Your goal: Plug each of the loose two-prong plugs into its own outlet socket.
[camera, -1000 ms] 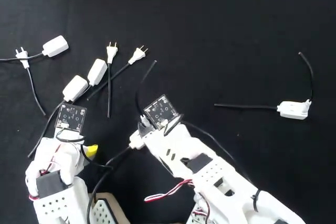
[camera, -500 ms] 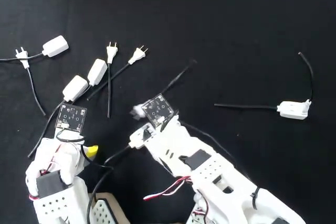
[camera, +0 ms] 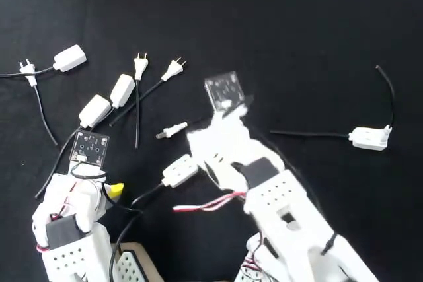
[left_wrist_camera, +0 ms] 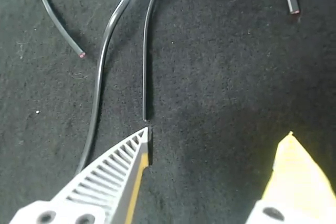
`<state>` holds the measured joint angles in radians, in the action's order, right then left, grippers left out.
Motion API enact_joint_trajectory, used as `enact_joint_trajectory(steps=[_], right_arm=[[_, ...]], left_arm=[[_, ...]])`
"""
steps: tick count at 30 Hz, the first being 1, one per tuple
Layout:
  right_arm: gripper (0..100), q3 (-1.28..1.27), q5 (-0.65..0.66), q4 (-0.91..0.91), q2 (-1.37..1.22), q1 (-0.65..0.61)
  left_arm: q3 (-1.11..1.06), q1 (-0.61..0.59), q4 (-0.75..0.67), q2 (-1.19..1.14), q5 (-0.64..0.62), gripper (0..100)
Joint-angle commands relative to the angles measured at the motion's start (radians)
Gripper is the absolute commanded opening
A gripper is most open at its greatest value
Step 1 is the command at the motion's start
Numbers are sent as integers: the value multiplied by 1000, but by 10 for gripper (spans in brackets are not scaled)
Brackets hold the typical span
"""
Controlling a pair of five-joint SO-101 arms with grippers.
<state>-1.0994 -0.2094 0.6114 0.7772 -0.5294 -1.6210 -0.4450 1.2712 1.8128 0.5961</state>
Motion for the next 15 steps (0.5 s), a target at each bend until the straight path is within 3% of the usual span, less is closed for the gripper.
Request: enact_joint_trajectory(steps=[1, 10, 15], right_arm=[[96, 154, -141, -5, -130, -20], [101, 585, -503, 109, -711, -20], [186, 774, -690, 230, -888, -54]], left_arm=[[4, 1, 2, 6, 9, 364], [4, -2, 3, 6, 6, 364], [4, -2, 3, 6, 8, 364]])
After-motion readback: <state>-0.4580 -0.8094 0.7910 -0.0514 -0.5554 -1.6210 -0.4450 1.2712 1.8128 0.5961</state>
